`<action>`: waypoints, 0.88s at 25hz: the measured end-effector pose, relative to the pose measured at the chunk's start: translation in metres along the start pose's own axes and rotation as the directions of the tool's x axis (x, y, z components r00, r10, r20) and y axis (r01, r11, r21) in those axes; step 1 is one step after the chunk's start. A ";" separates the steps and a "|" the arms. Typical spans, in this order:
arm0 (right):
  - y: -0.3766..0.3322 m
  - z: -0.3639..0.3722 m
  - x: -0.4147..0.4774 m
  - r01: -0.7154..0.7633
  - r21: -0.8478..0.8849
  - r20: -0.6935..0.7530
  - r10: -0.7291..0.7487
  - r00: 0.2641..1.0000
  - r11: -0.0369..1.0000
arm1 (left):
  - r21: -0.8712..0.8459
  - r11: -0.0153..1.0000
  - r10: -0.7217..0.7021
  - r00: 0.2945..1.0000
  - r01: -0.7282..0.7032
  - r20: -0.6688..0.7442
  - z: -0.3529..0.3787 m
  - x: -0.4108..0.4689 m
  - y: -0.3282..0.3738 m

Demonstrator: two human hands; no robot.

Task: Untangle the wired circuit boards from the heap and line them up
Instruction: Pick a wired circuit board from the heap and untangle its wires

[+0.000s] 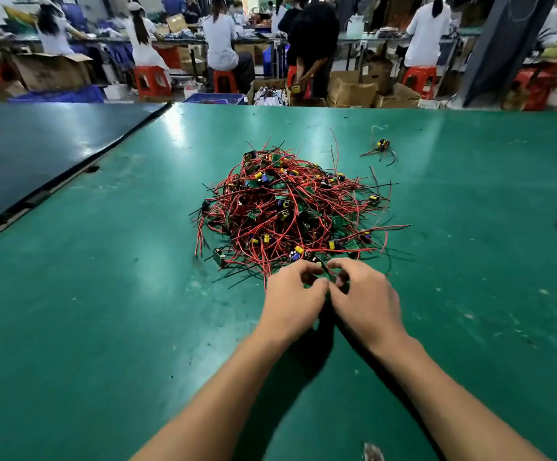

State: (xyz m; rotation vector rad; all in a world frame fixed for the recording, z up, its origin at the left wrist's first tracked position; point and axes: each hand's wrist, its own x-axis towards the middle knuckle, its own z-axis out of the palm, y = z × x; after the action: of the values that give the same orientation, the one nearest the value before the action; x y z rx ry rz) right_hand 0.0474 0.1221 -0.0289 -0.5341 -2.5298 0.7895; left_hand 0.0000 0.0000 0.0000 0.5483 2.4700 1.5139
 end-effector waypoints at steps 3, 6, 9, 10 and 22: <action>0.004 0.008 0.009 0.010 -0.128 -0.037 -0.014 0.999 0.992 | 0.054 0.998 0.043 0.992 -0.037 -0.116 0.008 0.016 -0.011; 0.005 0.010 0.014 -0.041 -0.202 0.017 0.045 0.999 0.979 | -0.003 0.998 0.054 0.986 -0.055 -0.159 0.011 0.027 -0.017; 0.013 0.008 0.016 -0.045 -0.117 -0.007 0.044 0.999 0.992 | -0.085 0.994 0.054 0.990 -0.065 -0.132 0.010 0.029 -0.020; 0.014 0.007 0.017 -0.050 -0.043 -0.024 0.048 0.999 0.998 | -0.140 0.989 0.034 0.993 -0.050 -0.110 0.008 0.028 -0.020; 0.007 -0.034 0.026 -0.298 0.918 0.228 0.268 0.936 0.261 | -0.187 0.973 0.119 0.989 -0.134 -0.091 0.013 0.016 -0.021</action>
State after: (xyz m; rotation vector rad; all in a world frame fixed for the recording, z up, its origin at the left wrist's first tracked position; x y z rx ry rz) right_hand 0.0447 0.1544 -0.0007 -0.5137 -1.4593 2.2059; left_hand -0.0147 0.0083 -0.0240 0.6318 2.3480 1.8335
